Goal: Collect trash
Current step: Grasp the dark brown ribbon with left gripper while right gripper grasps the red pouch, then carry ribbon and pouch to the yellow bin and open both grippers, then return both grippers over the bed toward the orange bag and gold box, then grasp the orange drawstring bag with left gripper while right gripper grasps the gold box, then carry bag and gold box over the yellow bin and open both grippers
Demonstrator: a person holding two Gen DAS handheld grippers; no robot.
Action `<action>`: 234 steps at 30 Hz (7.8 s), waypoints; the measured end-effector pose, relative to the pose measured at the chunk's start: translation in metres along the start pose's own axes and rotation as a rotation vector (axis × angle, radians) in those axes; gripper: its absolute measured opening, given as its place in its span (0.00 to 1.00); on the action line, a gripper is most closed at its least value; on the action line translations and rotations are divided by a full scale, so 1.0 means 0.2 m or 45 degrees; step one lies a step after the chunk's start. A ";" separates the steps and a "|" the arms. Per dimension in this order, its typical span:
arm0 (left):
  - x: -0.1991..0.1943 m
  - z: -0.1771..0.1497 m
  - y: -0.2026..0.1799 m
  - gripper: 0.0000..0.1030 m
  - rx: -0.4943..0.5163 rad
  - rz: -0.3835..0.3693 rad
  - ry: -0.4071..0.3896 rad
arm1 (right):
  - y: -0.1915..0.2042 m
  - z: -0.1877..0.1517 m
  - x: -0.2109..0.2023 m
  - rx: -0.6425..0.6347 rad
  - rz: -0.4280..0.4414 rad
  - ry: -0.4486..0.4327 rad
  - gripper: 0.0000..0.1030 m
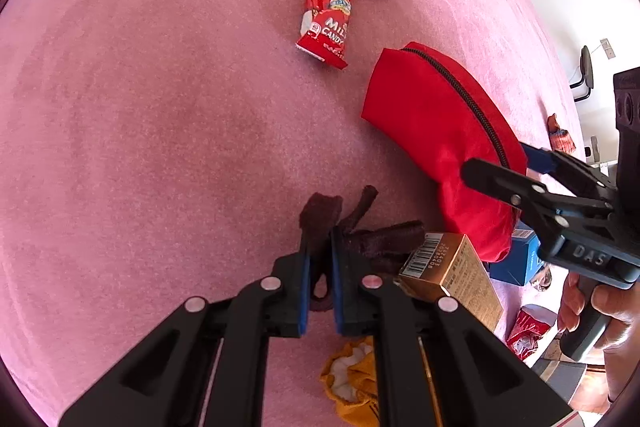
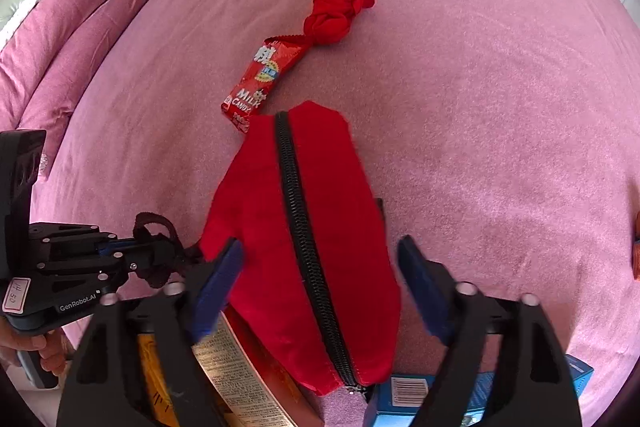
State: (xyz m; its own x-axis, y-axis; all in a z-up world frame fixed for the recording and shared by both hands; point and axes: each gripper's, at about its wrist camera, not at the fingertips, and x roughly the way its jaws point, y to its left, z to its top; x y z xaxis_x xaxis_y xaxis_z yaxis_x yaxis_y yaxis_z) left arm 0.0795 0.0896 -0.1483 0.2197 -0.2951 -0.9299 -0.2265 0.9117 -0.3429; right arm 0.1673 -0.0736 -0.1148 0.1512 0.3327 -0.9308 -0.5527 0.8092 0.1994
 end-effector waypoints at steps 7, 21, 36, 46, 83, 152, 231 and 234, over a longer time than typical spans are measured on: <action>-0.24 -0.03 0.02 0.08 -0.052 -0.013 -0.132 | 0.02 0.00 -0.13 -0.004 -0.008 -0.104 0.25; -0.72 -0.29 -0.56 0.08 0.220 -0.105 -0.301 | -0.01 -0.58 -0.93 0.266 -0.112 -0.484 0.18; -0.21 -1.16 -1.79 0.08 0.799 -0.272 0.120 | -0.53 -2.11 -1.42 0.987 -0.421 -0.438 0.18; 0.22 -1.93 -2.30 0.08 1.210 -0.248 0.363 | -0.61 -3.00 -1.38 1.309 -0.487 -0.281 0.18; 0.24 -1.84 -2.34 0.71 1.244 -0.177 0.228 | -0.71 -3.02 -1.39 1.240 -0.499 -0.323 0.60; -0.41 -0.82 -0.20 0.09 -0.238 -0.002 -0.225 | 0.21 -0.58 -0.25 -0.160 0.047 -0.019 0.60; 0.60 -2.46 -2.45 0.35 1.433 -0.300 0.684 | -0.71 -3.59 -1.11 1.666 -0.269 -0.297 0.48; 0.61 -2.46 -2.47 0.68 1.443 -0.272 0.654 | -0.70 -3.61 -1.11 1.638 -0.369 -0.245 0.65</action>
State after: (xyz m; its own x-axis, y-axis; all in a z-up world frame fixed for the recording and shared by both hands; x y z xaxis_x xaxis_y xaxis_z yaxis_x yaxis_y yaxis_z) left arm -0.2497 -0.5370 -0.1586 -0.2995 -0.3116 -0.9018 0.7627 0.4897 -0.4225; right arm -0.3809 -0.6109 -0.1583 0.3028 0.0481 -0.9518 0.6654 0.7044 0.2472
